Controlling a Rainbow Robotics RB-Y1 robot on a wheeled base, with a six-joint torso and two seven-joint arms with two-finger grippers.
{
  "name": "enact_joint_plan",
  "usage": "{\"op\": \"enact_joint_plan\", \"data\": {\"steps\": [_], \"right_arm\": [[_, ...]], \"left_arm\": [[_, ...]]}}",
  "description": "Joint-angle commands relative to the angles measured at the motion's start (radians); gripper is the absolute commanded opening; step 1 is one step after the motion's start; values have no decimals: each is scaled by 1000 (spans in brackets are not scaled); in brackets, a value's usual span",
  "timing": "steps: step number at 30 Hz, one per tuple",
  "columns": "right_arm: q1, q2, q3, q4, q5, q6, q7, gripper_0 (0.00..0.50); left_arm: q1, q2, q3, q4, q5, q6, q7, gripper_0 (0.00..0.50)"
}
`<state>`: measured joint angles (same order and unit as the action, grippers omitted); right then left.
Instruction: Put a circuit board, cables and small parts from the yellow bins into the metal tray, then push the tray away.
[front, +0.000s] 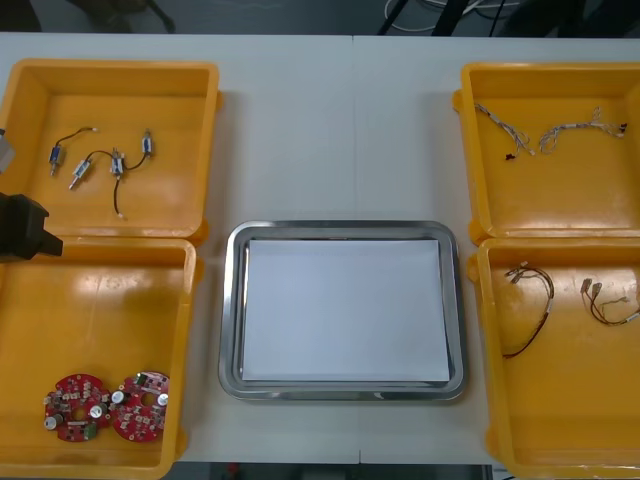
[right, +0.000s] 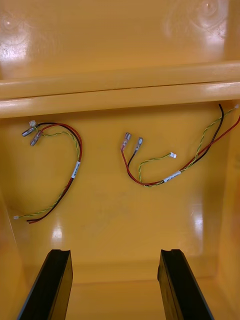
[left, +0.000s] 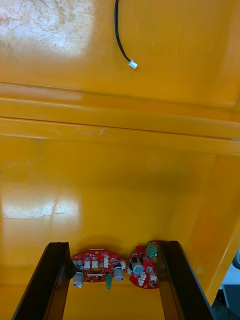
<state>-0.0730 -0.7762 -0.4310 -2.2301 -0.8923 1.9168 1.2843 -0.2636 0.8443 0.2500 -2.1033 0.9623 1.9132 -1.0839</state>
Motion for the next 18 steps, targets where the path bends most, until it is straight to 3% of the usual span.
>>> {"op": "enact_joint_plan", "data": {"steps": [1,18], "right_arm": [[10,-40,-3,-19,-4,3,41,500],[10,-40,-3,-19,-4,3,41,500]], "left_arm": [[18,47,23,-30,-8,7,-102,500],[18,47,23,-30,-8,7,-102,500]]}}
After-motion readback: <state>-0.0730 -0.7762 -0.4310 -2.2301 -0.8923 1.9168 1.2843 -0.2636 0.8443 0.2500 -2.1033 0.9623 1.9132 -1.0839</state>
